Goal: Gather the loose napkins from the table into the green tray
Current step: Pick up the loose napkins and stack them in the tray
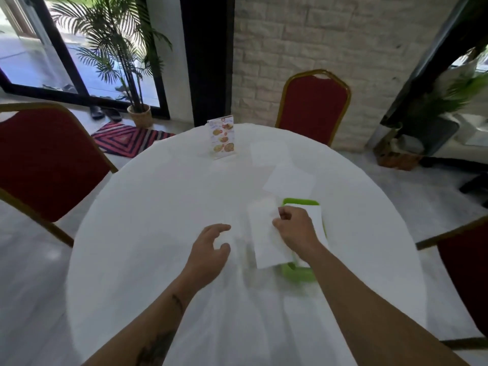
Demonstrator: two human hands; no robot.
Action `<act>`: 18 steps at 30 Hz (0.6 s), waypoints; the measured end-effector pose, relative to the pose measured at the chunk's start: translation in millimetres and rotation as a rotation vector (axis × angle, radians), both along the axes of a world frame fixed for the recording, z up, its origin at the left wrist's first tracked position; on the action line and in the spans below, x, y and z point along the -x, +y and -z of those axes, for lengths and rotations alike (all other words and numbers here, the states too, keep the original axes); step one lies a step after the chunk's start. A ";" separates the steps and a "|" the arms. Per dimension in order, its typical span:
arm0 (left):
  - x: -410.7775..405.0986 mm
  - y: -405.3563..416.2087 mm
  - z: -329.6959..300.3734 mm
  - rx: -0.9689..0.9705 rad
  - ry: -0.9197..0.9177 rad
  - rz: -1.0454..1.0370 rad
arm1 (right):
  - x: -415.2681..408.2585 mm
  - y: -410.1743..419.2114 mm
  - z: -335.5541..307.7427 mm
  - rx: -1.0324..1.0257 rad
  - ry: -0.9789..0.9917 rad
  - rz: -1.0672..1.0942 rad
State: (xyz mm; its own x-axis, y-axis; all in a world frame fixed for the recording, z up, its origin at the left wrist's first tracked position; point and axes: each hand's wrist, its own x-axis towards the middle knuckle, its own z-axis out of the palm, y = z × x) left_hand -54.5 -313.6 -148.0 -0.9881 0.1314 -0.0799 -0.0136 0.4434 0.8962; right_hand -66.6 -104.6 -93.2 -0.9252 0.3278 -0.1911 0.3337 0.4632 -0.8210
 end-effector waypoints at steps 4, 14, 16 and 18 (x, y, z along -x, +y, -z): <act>0.9 59.8 -17.0 0.003 0.018 0.060 | -2.8 72.7 -4.2 0.003 -0.069 0.143; -18.7 160.0 -6.1 0.410 0.110 0.257 | -12.9 119.4 5.6 -0.083 -0.152 0.016; -20.5 168.7 -7.6 0.449 0.099 0.219 | -13.2 123.0 8.8 -0.075 -0.145 -0.007; -22.6 174.4 -8.5 0.511 0.094 0.208 | -15.7 127.7 10.4 -0.130 -0.148 -0.050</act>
State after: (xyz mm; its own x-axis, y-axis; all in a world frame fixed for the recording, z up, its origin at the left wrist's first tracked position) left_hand -31.9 -139.2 -139.5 -0.9515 0.2918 -0.0971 0.1902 0.8065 0.5597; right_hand -50.9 23.1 -103.6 -0.9061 0.3126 -0.2852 0.4200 0.5815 -0.6967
